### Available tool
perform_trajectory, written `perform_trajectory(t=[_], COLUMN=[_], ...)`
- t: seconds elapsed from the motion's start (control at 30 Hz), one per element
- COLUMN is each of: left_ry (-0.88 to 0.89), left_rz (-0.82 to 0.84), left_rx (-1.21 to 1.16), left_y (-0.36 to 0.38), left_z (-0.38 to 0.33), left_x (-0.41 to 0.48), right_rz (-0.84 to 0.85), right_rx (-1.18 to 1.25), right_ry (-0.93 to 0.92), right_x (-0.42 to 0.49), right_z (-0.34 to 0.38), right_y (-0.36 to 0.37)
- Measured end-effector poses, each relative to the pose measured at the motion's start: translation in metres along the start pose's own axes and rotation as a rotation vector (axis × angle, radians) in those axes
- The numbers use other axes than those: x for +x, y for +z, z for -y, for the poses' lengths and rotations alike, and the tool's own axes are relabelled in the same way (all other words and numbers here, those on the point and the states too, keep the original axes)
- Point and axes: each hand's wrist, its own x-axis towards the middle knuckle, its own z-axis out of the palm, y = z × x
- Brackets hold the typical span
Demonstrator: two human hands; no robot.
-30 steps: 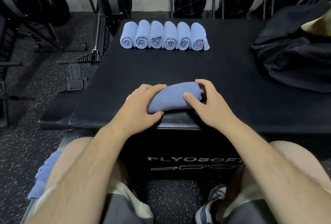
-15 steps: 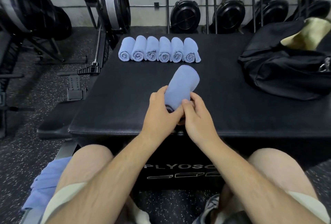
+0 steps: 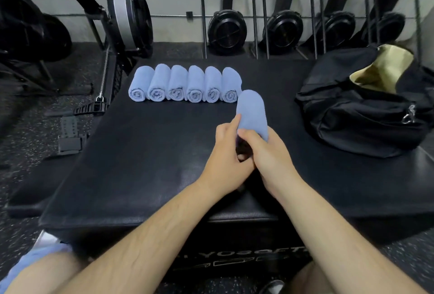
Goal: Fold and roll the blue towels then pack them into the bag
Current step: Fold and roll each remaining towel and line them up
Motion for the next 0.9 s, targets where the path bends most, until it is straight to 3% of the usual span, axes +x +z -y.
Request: perform_trajectory(t=[0.3,0.37,0.53,0.6,0.7,0.9], left_ry=[0.041,0.048,0.191,0.186,0.242,0.231], left_rz=[0.049,0.004,-0.303,-0.332,-0.298,-0.181], left_rx=[-0.067,0.063,0.586,0.66,0.693,0.693], left_y=[0.022,0.026,0.027,0.031,0.035,0.032], left_z=[0.016,0.022,0.068,0.082,0.094,0.094], left_x=[0.12,0.15,0.203,0.207,0.211,0.209], right_rz=[-0.251,-0.282,-0.323,-0.318,-0.342,-0.426], right_rx=[0.0,-0.011,-0.093,-0.164,-0.252,-0.592], right_ry=[0.007,-0.004,-0.001,-0.073,-0.167,-0.184], right_x=[0.121,0.152,0.217,0.228,0.238,0.242], right_z=[0.029,0.033,0.003,-0.018,-0.039,-0.046], right_y=[-0.011,-0.013,-0.008,-0.004,0.001,0.003])
